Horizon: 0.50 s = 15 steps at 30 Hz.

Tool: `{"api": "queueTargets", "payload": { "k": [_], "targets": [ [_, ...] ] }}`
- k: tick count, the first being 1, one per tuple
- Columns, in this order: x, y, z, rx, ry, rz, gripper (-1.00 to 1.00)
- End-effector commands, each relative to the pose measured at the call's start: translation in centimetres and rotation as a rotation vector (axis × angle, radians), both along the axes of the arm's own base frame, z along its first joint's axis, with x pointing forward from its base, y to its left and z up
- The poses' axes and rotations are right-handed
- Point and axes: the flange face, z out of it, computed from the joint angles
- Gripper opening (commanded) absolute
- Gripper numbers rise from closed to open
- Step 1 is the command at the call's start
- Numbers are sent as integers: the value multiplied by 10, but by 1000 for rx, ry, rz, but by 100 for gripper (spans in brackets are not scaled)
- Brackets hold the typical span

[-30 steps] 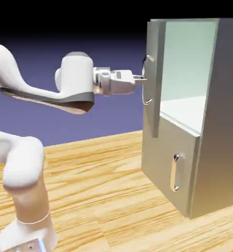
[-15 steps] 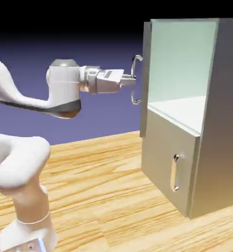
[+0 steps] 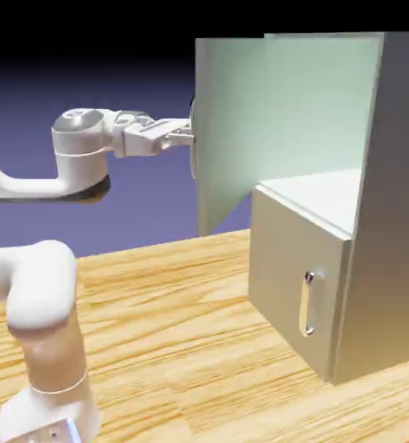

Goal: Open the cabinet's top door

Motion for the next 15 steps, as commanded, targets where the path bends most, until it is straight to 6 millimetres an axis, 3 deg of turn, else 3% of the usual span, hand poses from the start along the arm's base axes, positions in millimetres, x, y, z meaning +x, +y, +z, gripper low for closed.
{"api": "queueTargets", "payload": {
  "k": [1, 8, 12, 15],
  "targets": [
    [-3, 8, 0, 1, 0, -24, -100],
    [-16, 67, 0, 1, 1, -197, -100],
    [-17, 75, 0, 1, 0, -221, -100],
    [-19, 105, 0, 1, 0, -305, -100]
  ]
}}
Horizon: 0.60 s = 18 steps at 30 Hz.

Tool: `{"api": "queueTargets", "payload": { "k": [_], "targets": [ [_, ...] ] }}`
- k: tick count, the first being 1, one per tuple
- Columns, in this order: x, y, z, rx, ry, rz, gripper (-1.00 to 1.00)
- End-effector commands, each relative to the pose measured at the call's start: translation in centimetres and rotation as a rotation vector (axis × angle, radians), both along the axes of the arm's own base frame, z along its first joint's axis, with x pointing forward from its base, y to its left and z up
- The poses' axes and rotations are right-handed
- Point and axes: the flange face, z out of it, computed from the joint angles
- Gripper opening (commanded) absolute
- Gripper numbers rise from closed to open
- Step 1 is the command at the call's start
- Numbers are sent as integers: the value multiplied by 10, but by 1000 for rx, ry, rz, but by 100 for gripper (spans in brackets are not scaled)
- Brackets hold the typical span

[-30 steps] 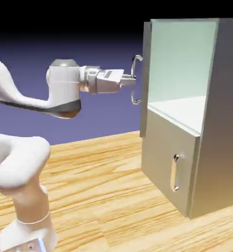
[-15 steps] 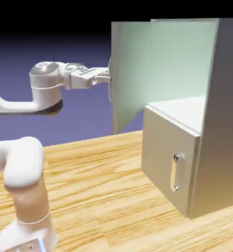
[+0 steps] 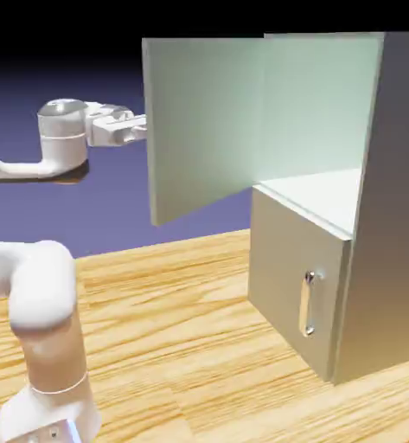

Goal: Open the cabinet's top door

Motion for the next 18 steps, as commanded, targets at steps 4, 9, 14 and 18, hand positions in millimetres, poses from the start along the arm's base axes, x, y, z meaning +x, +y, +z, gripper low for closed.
{"api": "queueTargets", "payload": {
  "k": [4, 9, 14, 18],
  "targets": [
    [1, 37, 0, 0, 0, -106, -100],
    [7, 78, 0, 0, 0, -224, -100],
    [16, 115, 0, 0, 0, -331, -100],
    [24, 137, 0, 0, 0, -398, -100]
  ]
}}
